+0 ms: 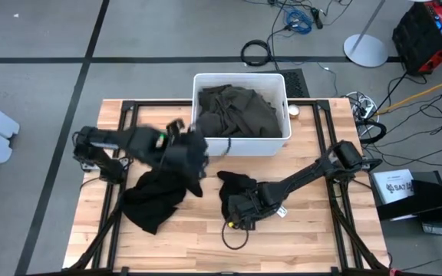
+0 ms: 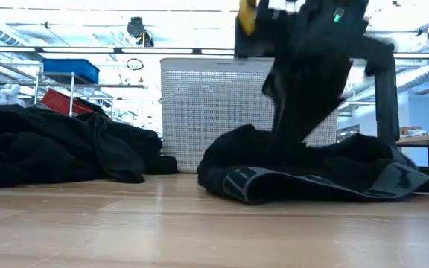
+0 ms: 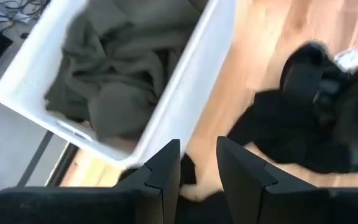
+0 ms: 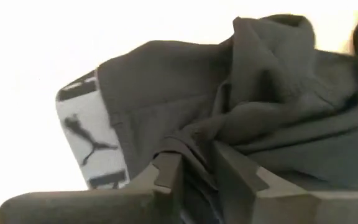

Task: Sort clothes
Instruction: Put the black boxer into the white bin

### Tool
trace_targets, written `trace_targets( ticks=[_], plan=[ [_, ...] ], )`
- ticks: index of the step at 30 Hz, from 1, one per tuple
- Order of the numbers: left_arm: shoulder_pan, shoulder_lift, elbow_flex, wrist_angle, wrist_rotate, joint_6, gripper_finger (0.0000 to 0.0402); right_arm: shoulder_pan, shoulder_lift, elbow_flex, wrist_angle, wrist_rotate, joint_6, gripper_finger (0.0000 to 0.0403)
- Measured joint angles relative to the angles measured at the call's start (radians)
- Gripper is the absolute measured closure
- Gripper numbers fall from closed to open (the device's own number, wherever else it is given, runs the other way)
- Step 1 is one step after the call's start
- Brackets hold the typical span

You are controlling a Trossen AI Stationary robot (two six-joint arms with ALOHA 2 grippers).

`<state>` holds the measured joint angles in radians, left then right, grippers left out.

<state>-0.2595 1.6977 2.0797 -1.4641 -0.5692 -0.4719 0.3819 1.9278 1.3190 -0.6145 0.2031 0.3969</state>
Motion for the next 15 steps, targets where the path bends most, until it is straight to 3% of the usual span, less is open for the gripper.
trace_targets(
  ticks=[3,7,11,15],
  plan=[
    [-0.090,-0.059,-0.170,0.068,-0.055,-0.095,0.0288,0.004,-0.050,0.000,0.028,-0.026,-0.028,0.0311],
    [-0.182,-0.163,-0.449,0.321,-0.047,-0.170,0.0288,0.003,-0.110,0.000,0.084,-0.023,-0.061,0.0280],
    [-0.250,-0.229,-0.701,0.721,0.126,-0.137,0.0288,0.007,-0.156,0.000,0.107,-0.025,-0.070,0.0244],
    [-0.300,-0.226,-0.863,1.067,0.293,-0.046,0.0288,0.007,-0.190,0.002,0.101,-0.029,-0.046,0.0209]
  ],
)
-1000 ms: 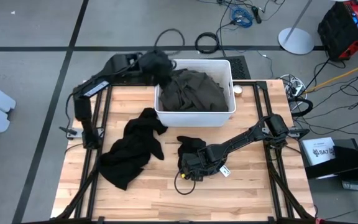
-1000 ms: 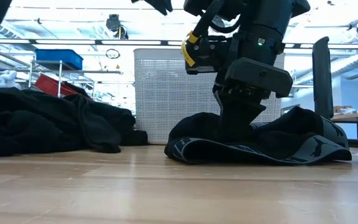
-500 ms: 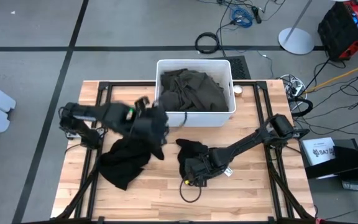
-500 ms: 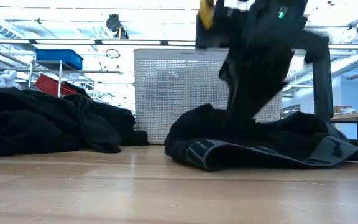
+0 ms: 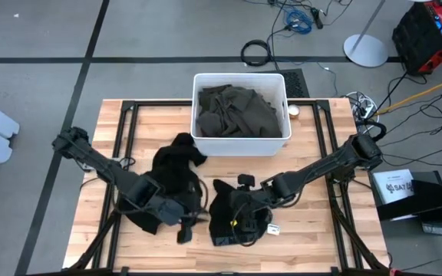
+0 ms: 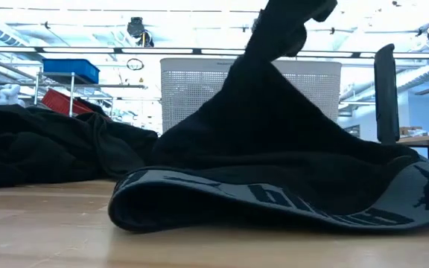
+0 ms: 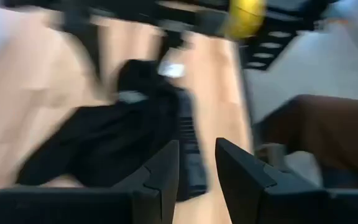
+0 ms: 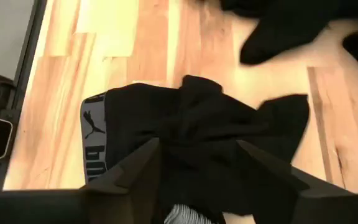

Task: Sort clothes
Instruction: Put the black boxer into the white bin

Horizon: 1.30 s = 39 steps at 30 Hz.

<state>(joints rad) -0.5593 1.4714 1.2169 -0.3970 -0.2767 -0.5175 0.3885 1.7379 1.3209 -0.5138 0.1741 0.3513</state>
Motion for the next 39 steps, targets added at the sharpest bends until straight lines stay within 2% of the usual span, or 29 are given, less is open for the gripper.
trace_targets(
  ticks=[2,5,8,13,21,25,28,31,35,39],
  plan=[
    [-0.013,0.014,-0.049,0.112,0.017,0.008,0.0288,0.000,-0.020,0.000,-0.034,-0.005,0.038,0.0198],
    [-0.020,0.048,-0.078,0.180,0.002,0.008,0.0288,0.001,-0.053,0.000,-0.113,-0.018,0.175,0.0191],
    [-0.020,0.093,-0.077,0.212,-0.023,0.008,0.0288,0.028,-0.077,0.000,-0.232,-0.022,0.325,0.0192],
    [-0.021,0.194,-0.077,0.204,-0.013,0.004,0.0288,0.129,-0.086,0.000,-0.361,-0.012,0.468,0.0194],
    [-0.027,0.336,-0.077,0.255,0.124,0.000,0.0288,0.281,-0.070,0.000,-0.367,0.201,0.600,0.0194],
    [-0.039,0.383,-0.077,0.377,0.151,0.000,0.0288,0.321,-0.048,0.000,-0.392,0.250,0.643,0.0194],
    [-0.050,0.411,-0.076,0.436,0.153,0.001,0.0288,0.323,-0.045,0.000,-0.427,0.241,0.643,0.0195],
    [-0.066,0.429,-0.076,0.432,0.118,0.034,0.0288,0.325,-0.045,0.000,-0.443,0.248,0.667,0.0195],
    [-0.087,0.445,-0.076,0.428,-0.006,0.201,0.0288,0.328,-0.045,0.000,-0.442,0.247,0.683,0.0195],
    [-0.091,0.449,-0.076,0.392,-0.046,0.259,0.0288,0.327,-0.045,0.000,-0.442,0.250,0.658,0.0195]
  ],
)
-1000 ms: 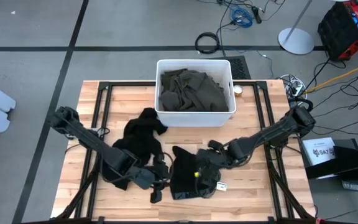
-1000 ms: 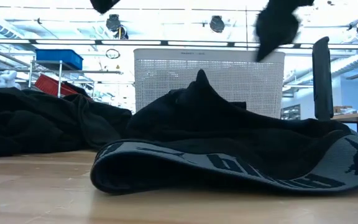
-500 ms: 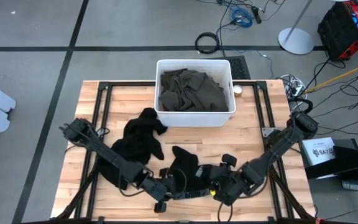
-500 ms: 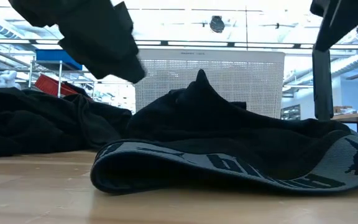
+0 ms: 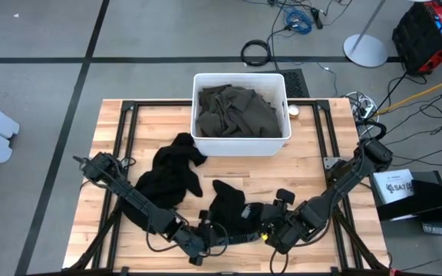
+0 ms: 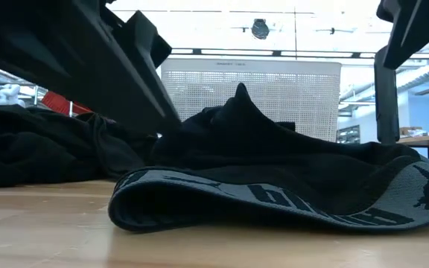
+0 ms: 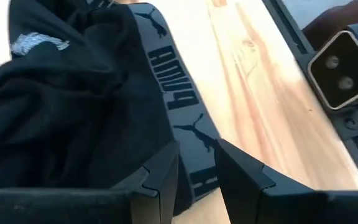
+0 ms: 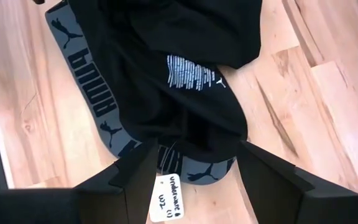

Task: Sort clothes
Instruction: Put the black boxer into the white bin

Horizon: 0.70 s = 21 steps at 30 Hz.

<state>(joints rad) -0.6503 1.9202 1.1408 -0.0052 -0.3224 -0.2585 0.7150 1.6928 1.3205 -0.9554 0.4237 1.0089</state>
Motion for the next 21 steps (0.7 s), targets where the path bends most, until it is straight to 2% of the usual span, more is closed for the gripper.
trace_targets(
  ticks=[4,9,16,21],
  plan=[
    [0.003,0.000,0.000,-0.002,-0.005,0.002,0.0288,-0.007,0.000,0.000,0.000,0.014,-0.023,0.0195],
    [0.020,0.000,0.000,-0.007,-0.004,-0.120,0.0288,-0.009,0.000,0.000,0.000,0.028,-0.025,0.0195],
    [0.032,0.000,0.000,-0.029,-0.041,-0.047,0.0287,-0.009,0.000,0.000,0.009,0.026,-0.017,0.0195],
    [0.035,0.005,0.001,-0.031,-0.070,-0.048,0.0250,0.007,0.000,-0.001,0.008,0.025,-0.001,0.0195]
  ],
)
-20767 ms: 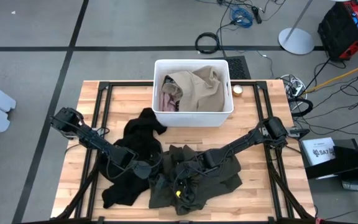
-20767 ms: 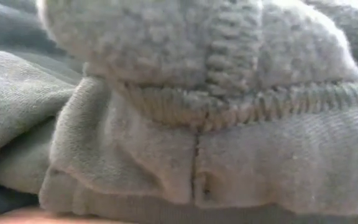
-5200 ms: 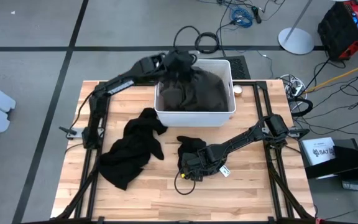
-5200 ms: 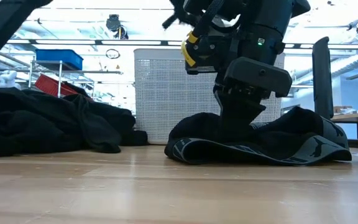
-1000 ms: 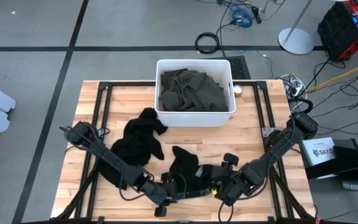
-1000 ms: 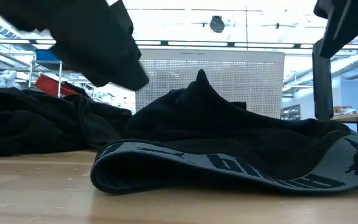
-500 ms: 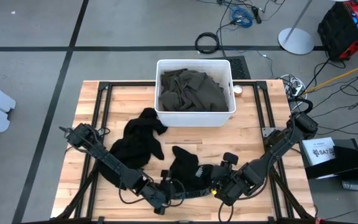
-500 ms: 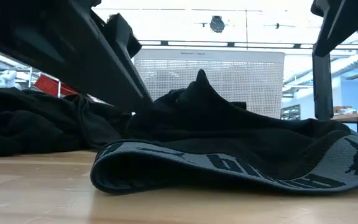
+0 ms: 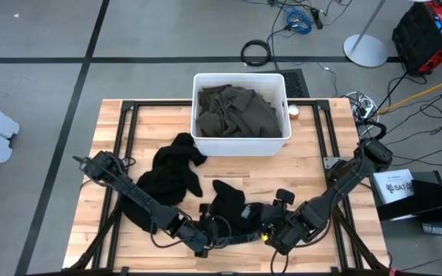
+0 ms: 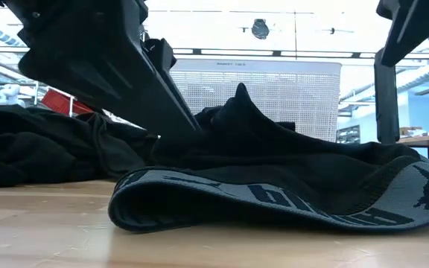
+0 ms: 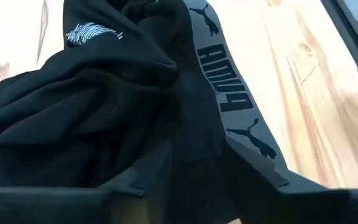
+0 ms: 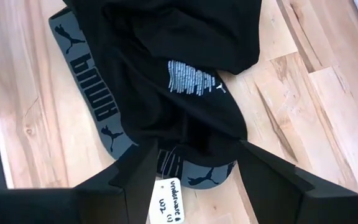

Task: Sort clothes
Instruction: Put the black boxer into the white bin

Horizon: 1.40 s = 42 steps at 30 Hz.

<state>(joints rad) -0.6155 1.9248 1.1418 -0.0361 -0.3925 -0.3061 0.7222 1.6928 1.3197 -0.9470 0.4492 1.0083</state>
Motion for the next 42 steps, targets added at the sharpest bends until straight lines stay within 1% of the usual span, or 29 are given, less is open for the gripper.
trace_targets(
  ticks=[4,5,8,10,16,18,22,26,28,31,34,38,39,42],
  plan=[
    [-0.001,0.019,0.000,0.010,-0.005,-0.008,0.0201,0.011,0.000,0.000,0.000,-0.002,0.017,0.0195],
    [-0.001,0.023,0.000,0.006,-0.001,-0.031,0.0190,0.014,0.000,0.000,0.000,-0.001,0.018,0.0195],
    [0.006,0.032,0.000,0.002,0.097,-0.124,0.0161,0.013,0.000,0.000,0.000,0.000,0.020,0.0195],
    [0.008,0.032,0.000,0.004,0.157,-0.147,0.0150,0.013,0.000,0.000,0.000,0.000,0.020,0.0195],
    [0.006,0.034,0.000,-0.015,0.172,-0.130,0.0143,0.013,0.000,0.000,0.000,0.003,0.020,0.0195],
    [0.009,0.050,0.000,-0.051,0.172,-0.131,0.0143,0.013,0.000,0.000,0.000,0.004,0.020,0.0195],
    [0.012,0.083,0.005,-0.059,0.172,-0.120,0.0143,0.013,0.000,0.000,-0.001,0.004,0.015,0.0195],
    [0.012,0.094,0.005,-0.060,0.178,-0.055,0.0147,0.013,0.000,0.000,-0.001,0.017,0.004,0.0195],
    [0.012,0.094,0.005,-0.059,0.182,-0.050,0.0161,0.012,0.000,0.000,-0.001,0.028,0.003,0.0195],
    [0.012,0.094,0.018,-0.065,0.188,-0.044,0.0206,0.012,0.000,0.000,-0.001,0.029,0.002,0.0195],
    [0.012,0.095,0.039,-0.070,0.201,-0.014,0.0273,0.012,0.000,0.000,-0.001,0.031,0.001,0.0195],
    [0.012,0.099,0.065,-0.081,0.210,0.008,0.0373,0.012,0.000,0.000,-0.001,0.041,0.001,0.0195],
    [0.012,0.099,0.071,-0.086,0.210,0.008,0.0384,0.012,0.000,0.000,-0.002,0.046,0.001,0.0195],
    [0.012,0.099,0.094,-0.114,0.214,0.033,0.0382,0.012,0.000,0.000,-0.044,0.034,0.025,0.0195]
  ],
)
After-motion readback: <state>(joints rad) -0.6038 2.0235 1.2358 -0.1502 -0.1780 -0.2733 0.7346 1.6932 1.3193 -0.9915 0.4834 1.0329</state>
